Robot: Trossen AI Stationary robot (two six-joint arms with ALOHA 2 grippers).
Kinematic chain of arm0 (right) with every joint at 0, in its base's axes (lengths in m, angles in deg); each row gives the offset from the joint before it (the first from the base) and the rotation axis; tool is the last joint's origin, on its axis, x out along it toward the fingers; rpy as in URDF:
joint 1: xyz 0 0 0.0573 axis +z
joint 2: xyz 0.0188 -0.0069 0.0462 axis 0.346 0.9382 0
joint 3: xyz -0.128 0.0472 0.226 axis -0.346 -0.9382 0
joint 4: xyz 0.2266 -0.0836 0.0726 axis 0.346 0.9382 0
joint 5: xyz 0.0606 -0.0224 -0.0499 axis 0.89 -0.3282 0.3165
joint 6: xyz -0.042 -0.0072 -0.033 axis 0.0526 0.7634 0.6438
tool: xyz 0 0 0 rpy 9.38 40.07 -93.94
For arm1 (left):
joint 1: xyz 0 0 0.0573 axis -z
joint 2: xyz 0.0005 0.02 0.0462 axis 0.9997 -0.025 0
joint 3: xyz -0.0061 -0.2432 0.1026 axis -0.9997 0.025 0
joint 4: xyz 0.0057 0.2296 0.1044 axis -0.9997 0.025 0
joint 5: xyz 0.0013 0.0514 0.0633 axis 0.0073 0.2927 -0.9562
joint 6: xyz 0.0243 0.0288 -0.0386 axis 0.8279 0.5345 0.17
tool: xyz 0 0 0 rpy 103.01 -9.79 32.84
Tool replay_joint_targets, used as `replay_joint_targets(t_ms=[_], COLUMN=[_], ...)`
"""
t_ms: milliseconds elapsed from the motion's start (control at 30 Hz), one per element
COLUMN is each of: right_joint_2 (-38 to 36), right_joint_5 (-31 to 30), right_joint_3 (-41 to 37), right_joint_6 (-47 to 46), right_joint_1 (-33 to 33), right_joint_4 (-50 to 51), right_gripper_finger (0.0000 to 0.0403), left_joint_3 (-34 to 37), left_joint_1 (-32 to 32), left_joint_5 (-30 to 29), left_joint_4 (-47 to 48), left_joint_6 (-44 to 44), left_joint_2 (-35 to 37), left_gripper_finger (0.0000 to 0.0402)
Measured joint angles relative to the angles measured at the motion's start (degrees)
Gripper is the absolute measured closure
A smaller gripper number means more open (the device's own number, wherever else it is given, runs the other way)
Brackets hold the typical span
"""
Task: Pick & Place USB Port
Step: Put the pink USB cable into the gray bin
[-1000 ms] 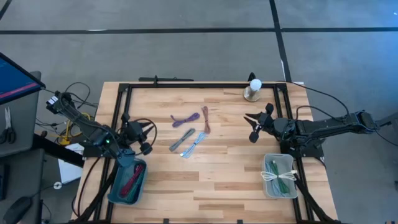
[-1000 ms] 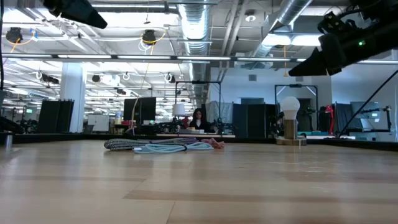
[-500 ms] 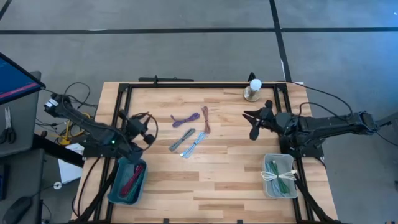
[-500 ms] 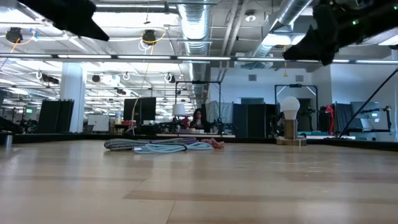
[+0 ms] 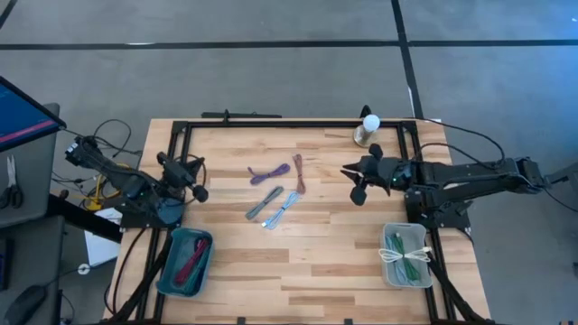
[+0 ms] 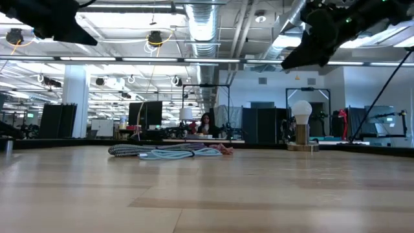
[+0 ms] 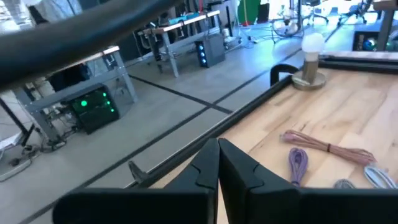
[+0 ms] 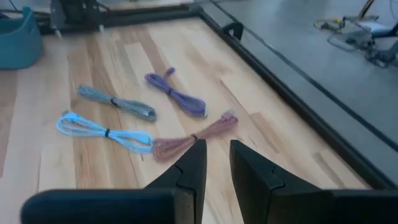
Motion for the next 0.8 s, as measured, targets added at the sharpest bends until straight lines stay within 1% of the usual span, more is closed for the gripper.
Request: replay_joint_targets(t_ms=[100, 267, 367, 533, 667, 800], right_joint_2=[-0.04, -0.04, -0.04, -0.04, -0.04, -0.04], right_joint_5=[0.8, 1.01, 0.99, 0.99, 1.0, 0.99], right_joint_3=[0.0, 0.0, 0.0, 0.0, 0.0, 0.0], right_joint_6=[0.67, 0.67, 0.68, 0.87, 2.16, 2.18], right_joint_1=[0.0, 0.02, 0.0, -0.09, -0.11, -0.11], right_joint_4=[-0.77, -0.89, -0.91, -0.91, -0.98, -1.13], right_gripper_finger=[0.0339, 0.0339, 0.0339, 0.0339, 0.0339, 0.0339], left_joint_3=[0.35, 0.4, 0.4, 0.4, 0.4, 0.4], left_joint_1=[0.55, 2.18, 4.47, 8.52, 11.91, 14.28], left_joint_5=[0.03, 0.72, 2.88, 7.44, 14.38, 20.33], left_joint_4=[-2.27, -3.22, -6.61, -15.62, -21.93, -28.4], left_joint_6=[2.69, 4.3, 6.79, 11.86, 20.47, 29.96], left_joint_2=[-1.27, -2.56, -3.52, -7.38, -10.25, -11.36], left_gripper_finger=[0.0395, 0.0395, 0.0394, 0.0394, 0.0394, 0.0394])
